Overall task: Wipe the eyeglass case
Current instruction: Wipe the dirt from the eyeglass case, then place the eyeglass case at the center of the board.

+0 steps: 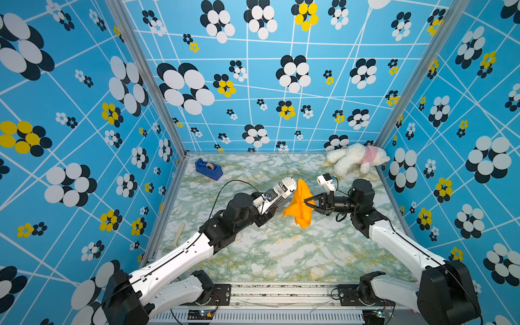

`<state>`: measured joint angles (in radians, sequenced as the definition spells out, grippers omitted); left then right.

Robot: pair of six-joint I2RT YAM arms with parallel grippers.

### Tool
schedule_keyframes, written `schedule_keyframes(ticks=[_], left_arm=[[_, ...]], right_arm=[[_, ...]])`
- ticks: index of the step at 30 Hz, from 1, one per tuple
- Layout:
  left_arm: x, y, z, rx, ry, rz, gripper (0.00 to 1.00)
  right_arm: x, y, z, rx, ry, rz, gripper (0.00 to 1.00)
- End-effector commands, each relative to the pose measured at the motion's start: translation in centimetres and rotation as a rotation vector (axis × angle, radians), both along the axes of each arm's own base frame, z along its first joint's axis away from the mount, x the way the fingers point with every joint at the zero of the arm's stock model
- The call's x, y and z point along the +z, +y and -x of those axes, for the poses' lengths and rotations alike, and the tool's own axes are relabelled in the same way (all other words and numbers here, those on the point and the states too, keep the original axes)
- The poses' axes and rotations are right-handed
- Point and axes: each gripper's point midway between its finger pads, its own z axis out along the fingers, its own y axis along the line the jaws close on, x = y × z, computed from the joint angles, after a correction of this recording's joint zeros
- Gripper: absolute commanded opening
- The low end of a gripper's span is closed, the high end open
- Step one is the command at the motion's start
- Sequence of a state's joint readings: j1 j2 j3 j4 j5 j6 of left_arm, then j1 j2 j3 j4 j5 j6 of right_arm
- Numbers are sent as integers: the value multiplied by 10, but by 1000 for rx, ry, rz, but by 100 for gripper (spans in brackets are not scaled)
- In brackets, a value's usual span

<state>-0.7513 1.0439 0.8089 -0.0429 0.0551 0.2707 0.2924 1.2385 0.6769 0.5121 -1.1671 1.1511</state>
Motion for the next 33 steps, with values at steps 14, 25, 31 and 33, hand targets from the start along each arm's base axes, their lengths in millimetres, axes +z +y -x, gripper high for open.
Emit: schedule_keyframes(ticks=[14, 25, 31, 33], left_arm=[[-22, -4, 35, -196, 415, 132, 7], [-50, 40, 12, -19, 422, -9, 6], [-71, 38, 10, -104, 410, -179, 7], [-81, 34, 12, -149, 404, -213, 7]], right_arm=[[113, 18, -19, 137, -263, -261, 0], [68, -17, -64, -84, -205, -19, 0], [4, -46, -69, -204, -172, 465, 0], [-1, -56, -72, -256, -180, 540, 0]])
